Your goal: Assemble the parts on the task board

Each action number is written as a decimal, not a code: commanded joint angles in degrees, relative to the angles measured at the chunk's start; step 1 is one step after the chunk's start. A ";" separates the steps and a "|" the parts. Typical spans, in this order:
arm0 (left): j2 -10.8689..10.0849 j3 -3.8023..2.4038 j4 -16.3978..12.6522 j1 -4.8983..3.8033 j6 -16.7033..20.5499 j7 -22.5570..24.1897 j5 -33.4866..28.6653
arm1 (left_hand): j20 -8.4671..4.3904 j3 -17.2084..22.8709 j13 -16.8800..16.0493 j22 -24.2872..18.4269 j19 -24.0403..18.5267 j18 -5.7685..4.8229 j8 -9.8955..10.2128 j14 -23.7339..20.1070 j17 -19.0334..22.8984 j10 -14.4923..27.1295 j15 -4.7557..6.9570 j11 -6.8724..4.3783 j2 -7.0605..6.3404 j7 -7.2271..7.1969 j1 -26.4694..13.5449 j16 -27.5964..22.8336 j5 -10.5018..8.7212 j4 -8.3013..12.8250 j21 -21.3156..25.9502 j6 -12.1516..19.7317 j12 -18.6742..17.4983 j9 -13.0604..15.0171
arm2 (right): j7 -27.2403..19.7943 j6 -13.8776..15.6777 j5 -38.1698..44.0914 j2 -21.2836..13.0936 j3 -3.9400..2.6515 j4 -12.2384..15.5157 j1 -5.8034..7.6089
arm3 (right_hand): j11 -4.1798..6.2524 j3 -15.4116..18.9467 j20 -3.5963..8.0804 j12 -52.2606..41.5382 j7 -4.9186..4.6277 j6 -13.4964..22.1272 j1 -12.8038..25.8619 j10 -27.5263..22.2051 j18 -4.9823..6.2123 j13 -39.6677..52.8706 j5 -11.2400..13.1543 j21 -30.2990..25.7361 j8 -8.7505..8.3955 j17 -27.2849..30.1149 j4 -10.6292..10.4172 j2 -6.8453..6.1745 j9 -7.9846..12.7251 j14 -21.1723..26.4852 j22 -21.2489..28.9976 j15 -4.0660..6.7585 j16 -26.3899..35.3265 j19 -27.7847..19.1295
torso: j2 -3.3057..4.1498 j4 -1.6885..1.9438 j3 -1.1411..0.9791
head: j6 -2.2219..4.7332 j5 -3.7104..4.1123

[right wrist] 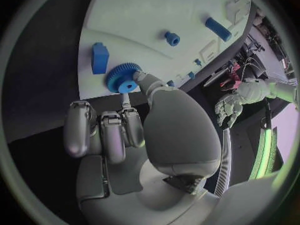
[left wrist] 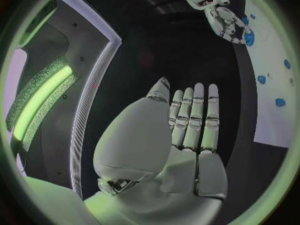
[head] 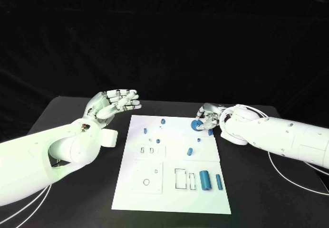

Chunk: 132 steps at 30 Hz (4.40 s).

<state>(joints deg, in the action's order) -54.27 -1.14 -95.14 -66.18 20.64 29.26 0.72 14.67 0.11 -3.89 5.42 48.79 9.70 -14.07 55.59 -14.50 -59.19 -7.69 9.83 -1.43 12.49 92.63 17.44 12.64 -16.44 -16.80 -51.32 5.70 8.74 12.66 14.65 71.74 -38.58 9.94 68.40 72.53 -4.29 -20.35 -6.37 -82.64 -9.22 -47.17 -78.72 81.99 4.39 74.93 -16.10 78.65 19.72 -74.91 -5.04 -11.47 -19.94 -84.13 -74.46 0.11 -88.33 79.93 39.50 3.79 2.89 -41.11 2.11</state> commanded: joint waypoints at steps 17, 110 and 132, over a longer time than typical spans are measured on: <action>0.10 -0.06 -0.03 -0.08 -1.01 0.19 -0.19 | 0.17 0.36 0.02 -0.12 -0.14 0.85 0.29 -0.47 -0.14 -0.51 0.03 -0.01 -0.01 0.16 0.62 -0.27 0.17 -0.11 0.35 -0.20 -0.32 0.06 | 0.54 0.27 2.01 0.03 0.07 0.72 -0.28 | 0.64 -13.48 0.56 -0.69 0.66 -4.44 1.47 1.43 -1.04 5.94 -3.25 1.60 1.07 -10.63 3.44 -0.48 -0.04 -4.92 -2.51 0.25 -0.43 1.34 | 0.00 -0.02 -0.02 | 0.39 -0.01; 1.26 -0.05 0.78 -0.09 -2.24 -1.29 -0.13 | 0.19 0.98 0.04 -0.28 -0.14 0.84 0.46 -0.62 -0.43 -0.60 0.00 0.02 0.12 0.18 0.73 -0.49 0.20 -0.09 0.44 -0.16 -0.78 0.06 | 4.61 7.56 12.35 14.87 -0.19 0.19 -3.71 | -0.93 -10.53 -0.73 -0.16 -0.97 0.11 9.67 1.11 -1.28 5.75 -3.06 1.92 -5.62 -11.75 0.09 -1.70 1.41 -5.15 -3.97 -1.14 -0.79 2.17 | -0.03 0.10 -0.01 | 0.26 -1.13; 1.17 -0.05 1.15 -0.08 -2.71 -1.90 0.15 | 0.22 2.41 0.08 -0.48 -0.26 0.83 0.84 -0.96 -0.70 -0.38 -0.13 0.21 0.12 0.42 1.75 -0.90 0.39 0.03 0.59 0.16 -1.46 -0.01 | 2.86 8.49 9.16 9.97 -0.20 3.78 -3.53 | -0.82 -9.88 -0.62 -0.40 -0.79 -0.53 13.53 1.34 -1.25 6.12 -3.03 1.70 -6.16 -11.79 -3.94 -0.33 1.52 -5.15 -3.97 -1.04 -0.81 2.15 | -0.09 0.01 -0.04 | 0.12 -1.38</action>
<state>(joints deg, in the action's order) -53.11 -1.14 -93.98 -66.18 19.04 27.17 0.74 14.65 2.32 -3.89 5.01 48.81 9.70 -13.49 54.96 -15.16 -59.60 -7.90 9.83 -1.42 12.49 93.88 16.77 12.64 -16.44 -16.58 -51.32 4.61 8.74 16.29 22.82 81.35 -28.20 9.72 71.77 68.95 -5.11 -30.29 -6.68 -82.87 -10.03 -47.51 -65.59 82.80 3.52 74.91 -19.21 80.60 13.90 -74.94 -8.71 -11.76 -18.40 -83.92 -74.92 -0.72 -88.77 82.05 39.45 3.89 2.86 -41.03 0.82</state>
